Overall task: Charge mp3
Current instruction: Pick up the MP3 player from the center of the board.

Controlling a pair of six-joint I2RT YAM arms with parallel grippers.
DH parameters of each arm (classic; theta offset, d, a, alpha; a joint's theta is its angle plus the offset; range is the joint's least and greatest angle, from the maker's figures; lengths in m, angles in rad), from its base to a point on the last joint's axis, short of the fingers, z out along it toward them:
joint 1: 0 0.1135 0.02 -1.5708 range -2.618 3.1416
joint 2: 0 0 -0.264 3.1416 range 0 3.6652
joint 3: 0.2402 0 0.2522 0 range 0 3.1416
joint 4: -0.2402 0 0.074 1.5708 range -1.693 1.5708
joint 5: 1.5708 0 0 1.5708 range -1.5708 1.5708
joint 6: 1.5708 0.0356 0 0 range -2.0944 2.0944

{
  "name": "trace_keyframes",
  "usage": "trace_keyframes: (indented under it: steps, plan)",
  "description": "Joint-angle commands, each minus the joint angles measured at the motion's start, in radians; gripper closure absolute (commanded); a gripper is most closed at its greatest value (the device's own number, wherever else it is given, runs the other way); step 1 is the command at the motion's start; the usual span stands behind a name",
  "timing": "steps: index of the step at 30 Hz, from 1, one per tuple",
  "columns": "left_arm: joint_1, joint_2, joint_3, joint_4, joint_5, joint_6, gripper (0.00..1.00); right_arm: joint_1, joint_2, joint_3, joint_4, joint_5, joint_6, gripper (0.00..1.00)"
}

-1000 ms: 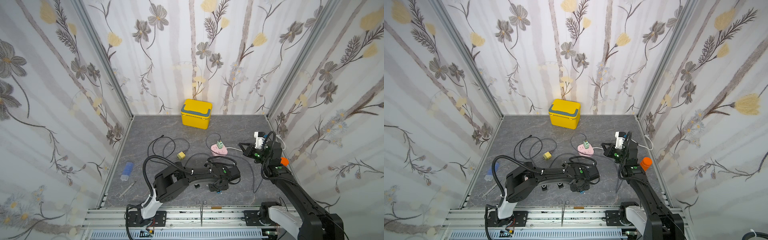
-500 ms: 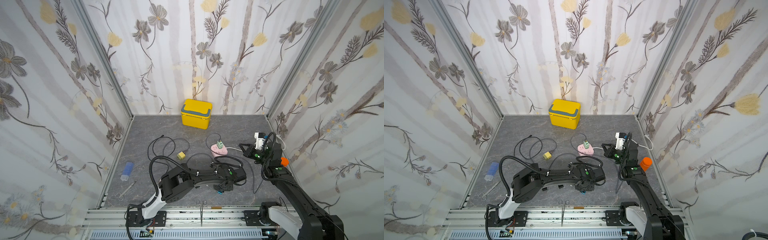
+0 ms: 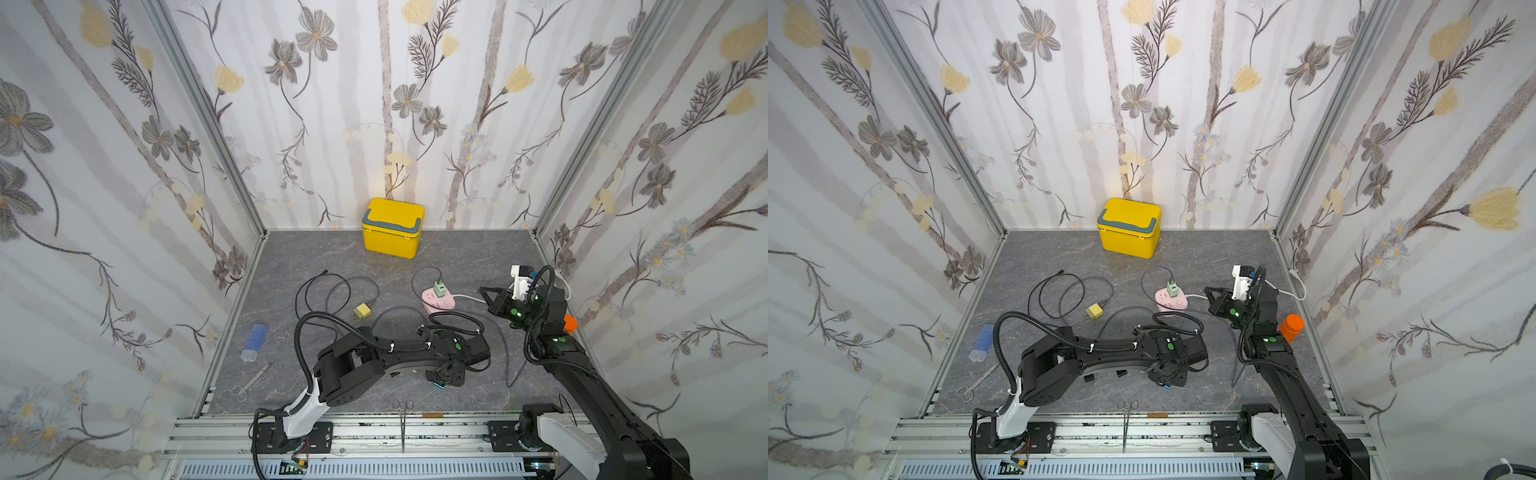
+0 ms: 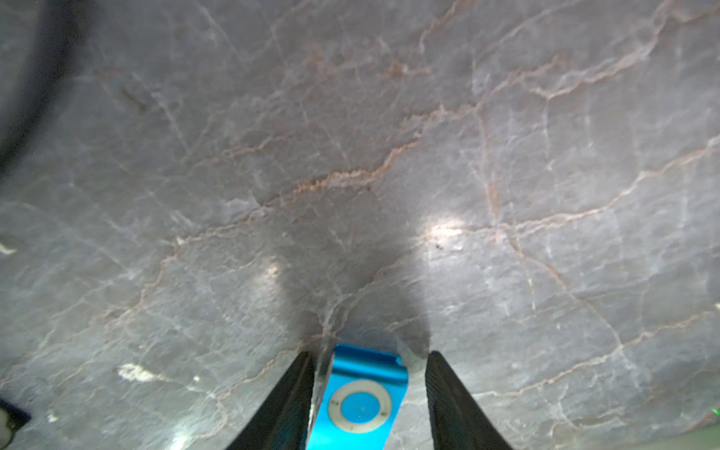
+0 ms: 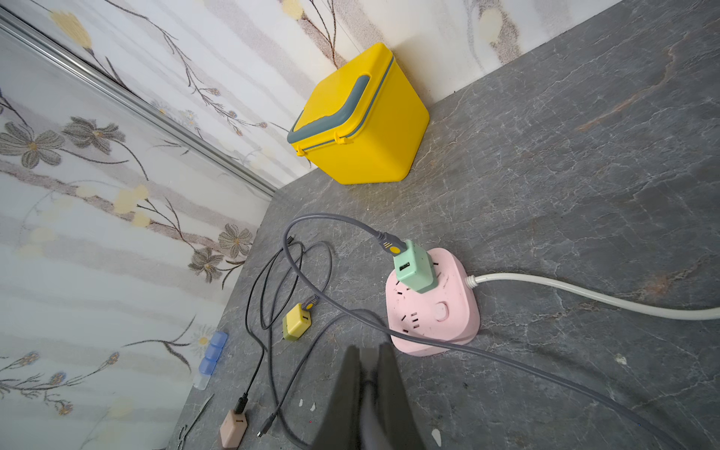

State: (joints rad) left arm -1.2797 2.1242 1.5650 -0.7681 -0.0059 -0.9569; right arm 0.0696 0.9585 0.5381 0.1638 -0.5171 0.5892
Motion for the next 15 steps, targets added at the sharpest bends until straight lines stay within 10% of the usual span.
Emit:
trace_keyframes:
  steps: [1, 15]
  plan:
    - [-0.001, -0.003, -0.017, -0.039, 0.035, 0.047, 0.5, -0.001, -0.012, -0.001, 0.006, 0.01, -0.014, 1.0]
    - [-0.014, 0.042, 0.018, -0.052, -0.023, 0.026, 0.57, -0.002, -0.029, -0.001, 0.002, 0.015, -0.012, 1.0]
